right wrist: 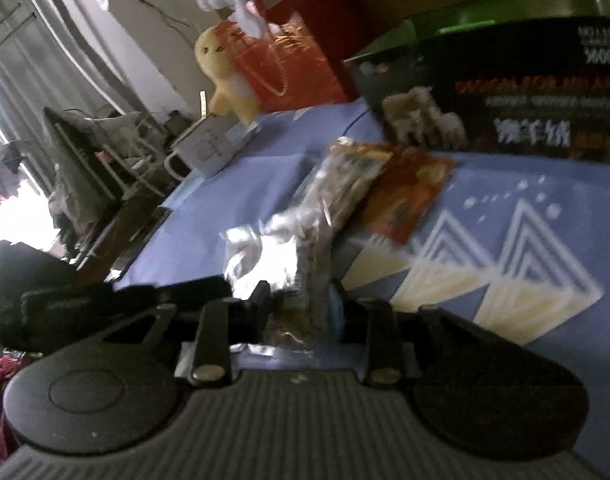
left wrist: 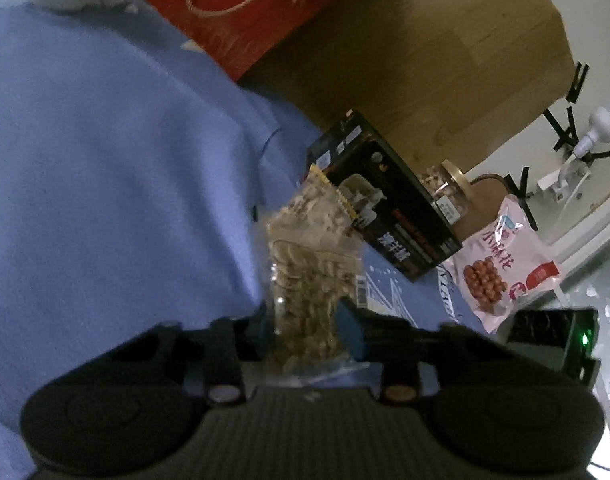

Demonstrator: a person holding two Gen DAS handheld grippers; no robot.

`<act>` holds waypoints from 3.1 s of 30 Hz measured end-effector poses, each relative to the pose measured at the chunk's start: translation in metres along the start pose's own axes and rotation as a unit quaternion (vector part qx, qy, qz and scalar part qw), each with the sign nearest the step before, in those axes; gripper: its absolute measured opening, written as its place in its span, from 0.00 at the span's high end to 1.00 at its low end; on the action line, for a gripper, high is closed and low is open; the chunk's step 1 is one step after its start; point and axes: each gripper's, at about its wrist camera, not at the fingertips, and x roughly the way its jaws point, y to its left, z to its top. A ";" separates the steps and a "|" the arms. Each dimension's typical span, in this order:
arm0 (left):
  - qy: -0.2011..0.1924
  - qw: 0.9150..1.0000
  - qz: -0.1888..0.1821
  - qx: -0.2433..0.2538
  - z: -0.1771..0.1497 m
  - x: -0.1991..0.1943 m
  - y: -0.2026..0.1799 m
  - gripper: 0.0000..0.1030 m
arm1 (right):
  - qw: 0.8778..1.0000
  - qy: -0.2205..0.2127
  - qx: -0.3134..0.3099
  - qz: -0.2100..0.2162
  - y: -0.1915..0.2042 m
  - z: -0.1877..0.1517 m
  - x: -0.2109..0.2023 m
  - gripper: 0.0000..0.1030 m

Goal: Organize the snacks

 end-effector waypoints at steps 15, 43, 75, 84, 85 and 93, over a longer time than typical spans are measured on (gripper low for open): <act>0.007 0.994 -0.021 0.107 0.051 0.035 -0.073 0.76 | 0.996 -0.088 0.008 -0.009 -0.005 0.027 -0.038 0.75; -0.042 0.948 0.151 0.275 0.085 0.140 -0.167 0.62 | 0.914 -0.280 -0.095 -0.277 -0.044 0.078 -0.065 0.41; -0.065 0.941 0.254 0.213 -0.006 0.035 -0.068 0.52 | 0.943 -0.191 -0.036 -0.268 0.022 -0.010 -0.035 0.41; -0.083 0.930 0.268 0.238 -0.011 0.042 -0.067 0.46 | 0.942 -0.188 -0.017 -0.277 0.007 -0.017 -0.033 0.41; -0.083 0.930 0.268 0.238 -0.011 0.042 -0.067 0.46 | 0.943 -0.187 -0.018 -0.275 0.007 -0.018 -0.033 0.41; -0.087 0.930 0.266 0.237 -0.011 0.042 -0.066 0.46 | 0.943 -0.197 -0.024 -0.267 0.008 -0.020 -0.035 0.41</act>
